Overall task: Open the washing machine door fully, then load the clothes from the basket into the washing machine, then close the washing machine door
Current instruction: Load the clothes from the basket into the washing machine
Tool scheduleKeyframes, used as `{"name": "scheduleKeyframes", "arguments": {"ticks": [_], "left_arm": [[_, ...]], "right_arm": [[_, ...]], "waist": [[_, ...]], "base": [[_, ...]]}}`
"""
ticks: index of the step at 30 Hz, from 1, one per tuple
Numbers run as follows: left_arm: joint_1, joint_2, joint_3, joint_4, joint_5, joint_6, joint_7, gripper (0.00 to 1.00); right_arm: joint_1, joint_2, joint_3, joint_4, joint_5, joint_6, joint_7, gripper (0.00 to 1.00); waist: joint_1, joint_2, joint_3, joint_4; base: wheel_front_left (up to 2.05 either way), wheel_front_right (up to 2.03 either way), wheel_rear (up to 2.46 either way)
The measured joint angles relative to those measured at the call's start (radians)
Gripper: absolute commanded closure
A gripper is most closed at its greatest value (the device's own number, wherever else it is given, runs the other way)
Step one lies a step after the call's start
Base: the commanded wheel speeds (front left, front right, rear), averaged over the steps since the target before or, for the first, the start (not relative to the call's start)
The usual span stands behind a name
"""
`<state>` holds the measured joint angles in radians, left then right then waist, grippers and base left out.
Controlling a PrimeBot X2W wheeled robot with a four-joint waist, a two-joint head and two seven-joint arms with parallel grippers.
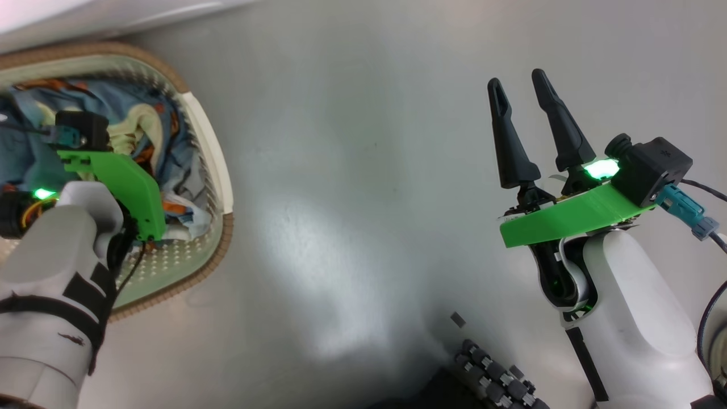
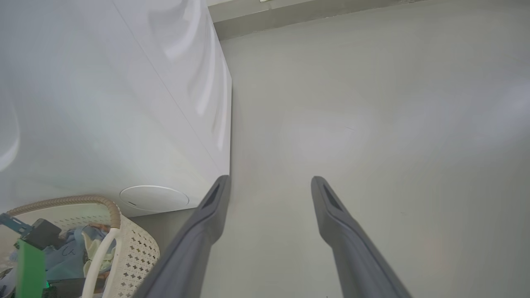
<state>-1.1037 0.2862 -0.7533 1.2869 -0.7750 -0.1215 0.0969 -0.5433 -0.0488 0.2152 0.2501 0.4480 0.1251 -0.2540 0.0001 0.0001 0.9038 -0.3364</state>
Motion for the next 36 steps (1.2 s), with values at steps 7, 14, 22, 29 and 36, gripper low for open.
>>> {"name": "scheduleKeyframes", "arguments": {"ticks": [7, 14, 22, 29, 36], "left_arm": [[0.074, -0.030, 0.002, -0.049, -0.049, -0.006, -0.084, 1.00], [0.164, -0.034, -0.023, -0.150, -0.120, -0.007, -0.144, 1.00], [0.292, -0.026, -0.065, -0.272, -0.230, -0.007, -0.238, 1.00], [0.390, -0.011, -0.086, -0.341, -0.293, -0.007, -0.320, 1.00], [0.453, 0.005, -0.077, -0.416, -0.300, -0.007, -0.345, 1.00]], "right_arm": [[0.000, 0.000, -0.016, 0.021, -0.010, 0.000, 0.000, 0.00], [0.004, -0.007, -0.022, 0.049, -0.017, 0.000, 0.000, 0.00], [0.050, -0.042, -0.017, 0.091, -0.012, 0.000, 0.000, 0.00], [0.092, -0.079, 0.003, 0.119, 0.004, 0.000, 0.000, 0.00], [0.154, -0.106, 0.004, 0.144, 0.042, 0.000, 0.000, 0.00]], "waist": [[-0.0001, 0.0000, -0.081, 0.019], [0.0000, 0.0000, -0.169, 0.044], [0.0000, 0.0000, -0.304, 0.085], [0.0000, -0.0001, -0.437, 0.118], [0.0000, 0.0000, -0.570, 0.153]], "base": [[0.00, 0.00, 0.00], [0.00, 0.00, 0.00], [0.00, 0.00, 0.00], [0.00, 0.00, 0.00], [0.00, 0.00, 0.00]]}}
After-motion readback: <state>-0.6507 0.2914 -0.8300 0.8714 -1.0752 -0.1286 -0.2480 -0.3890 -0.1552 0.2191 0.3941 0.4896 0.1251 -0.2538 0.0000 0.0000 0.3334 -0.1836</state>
